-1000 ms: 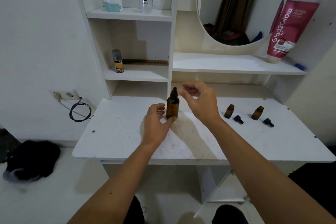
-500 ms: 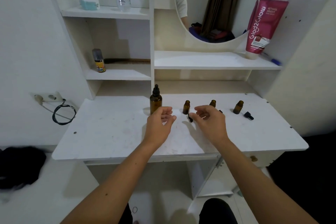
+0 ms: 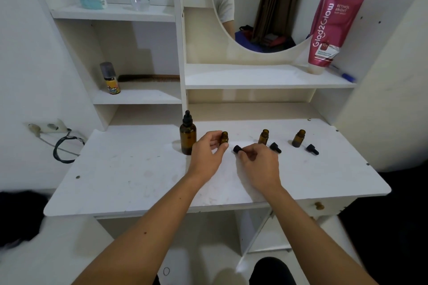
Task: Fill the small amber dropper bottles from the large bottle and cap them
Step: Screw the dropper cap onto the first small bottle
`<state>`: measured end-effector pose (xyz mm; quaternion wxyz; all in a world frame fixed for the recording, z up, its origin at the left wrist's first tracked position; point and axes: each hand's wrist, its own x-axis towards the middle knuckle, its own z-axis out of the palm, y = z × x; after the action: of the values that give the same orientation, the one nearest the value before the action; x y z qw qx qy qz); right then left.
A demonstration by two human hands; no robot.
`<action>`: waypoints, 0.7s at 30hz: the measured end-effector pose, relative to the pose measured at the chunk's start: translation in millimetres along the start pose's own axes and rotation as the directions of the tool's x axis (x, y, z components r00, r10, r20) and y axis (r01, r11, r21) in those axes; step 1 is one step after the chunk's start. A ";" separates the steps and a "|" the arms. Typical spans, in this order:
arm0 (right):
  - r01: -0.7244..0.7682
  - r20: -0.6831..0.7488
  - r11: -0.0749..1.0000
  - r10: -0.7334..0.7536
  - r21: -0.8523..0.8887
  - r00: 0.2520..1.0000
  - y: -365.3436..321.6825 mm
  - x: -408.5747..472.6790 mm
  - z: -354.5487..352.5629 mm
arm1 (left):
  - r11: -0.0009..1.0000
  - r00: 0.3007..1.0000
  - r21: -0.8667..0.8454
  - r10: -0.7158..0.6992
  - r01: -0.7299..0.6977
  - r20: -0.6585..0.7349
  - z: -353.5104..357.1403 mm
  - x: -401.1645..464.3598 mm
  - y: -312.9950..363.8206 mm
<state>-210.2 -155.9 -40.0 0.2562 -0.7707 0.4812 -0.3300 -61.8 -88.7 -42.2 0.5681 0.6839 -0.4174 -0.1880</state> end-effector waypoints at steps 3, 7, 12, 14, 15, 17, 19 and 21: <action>0.017 -0.021 1.000 -0.017 -0.015 1.000 3.2 0.5 -10.7 | 1.000 1.000 -0.004 -0.011 0.011 -0.009 4.0 5.1 0.4; 0.002 -0.081 0.997 0.005 0.076 0.997 8.4 3.9 -24.9 | 1.000 0.999 0.002 -0.030 0.030 -0.029 7.3 8.4 -1.4; 0.069 -0.100 0.969 -0.046 0.239 0.994 -3.2 14.1 -35.2 | 0.999 0.999 -0.012 -0.033 0.033 -0.014 6.4 9.1 -3.2; 0.116 -0.109 0.961 -0.091 0.250 0.990 -10.6 18.2 -36.4 | 0.999 1.000 -0.010 -0.031 0.031 -0.007 6.0 8.9 -3.3; 0.140 -0.115 0.960 -0.115 0.241 0.987 -13.7 20.4 -36.6 | 1.000 1.000 -0.009 -0.027 0.027 -0.003 5.8 8.6 -3.6; 0.185 -0.130 0.957 -0.159 0.222 0.979 -18.1 24.9 -36.4 | 1.000 1.000 -0.014 -0.018 0.018 0.004 5.5 8.5 -4.2; 0.214 -0.128 0.953 -0.190 0.212 0.973 -20.5 29.0 -35.6 | 1.000 1.000 -0.025 -0.014 0.014 0.010 5.5 8.6 -5.3; 0.236 -0.115 0.952 -0.217 0.195 0.969 -22.0 32.4 -34.6 | 0.999 1.000 -0.030 -0.014 0.015 0.014 5.6 9.0 -5.7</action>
<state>-213.4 -179.2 6.7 0.2730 -0.7738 0.3638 -0.4408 -58.6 -99.2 -47.1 0.5740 0.6770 -0.4135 -0.2032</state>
